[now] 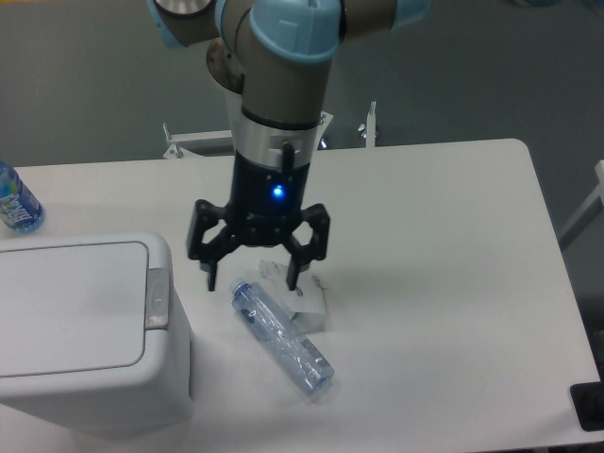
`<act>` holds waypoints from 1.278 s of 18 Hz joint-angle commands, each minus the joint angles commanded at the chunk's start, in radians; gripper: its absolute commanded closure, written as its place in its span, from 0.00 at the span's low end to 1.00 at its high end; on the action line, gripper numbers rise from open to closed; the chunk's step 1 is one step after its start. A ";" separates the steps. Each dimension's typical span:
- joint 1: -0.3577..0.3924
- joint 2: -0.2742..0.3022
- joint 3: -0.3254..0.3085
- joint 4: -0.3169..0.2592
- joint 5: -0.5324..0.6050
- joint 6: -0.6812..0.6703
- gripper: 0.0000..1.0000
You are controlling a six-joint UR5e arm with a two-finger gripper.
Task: Open the trash can
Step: 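Lower the gripper fingers onto the lid edge of the trash can, then press the gripper on the lid to flip the trash can open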
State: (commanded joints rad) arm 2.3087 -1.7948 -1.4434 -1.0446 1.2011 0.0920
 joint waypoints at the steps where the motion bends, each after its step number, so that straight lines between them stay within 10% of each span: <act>1: -0.002 -0.002 -0.011 0.000 0.002 0.000 0.00; 23: -0.046 -0.018 -0.015 0.003 0.003 -0.002 0.00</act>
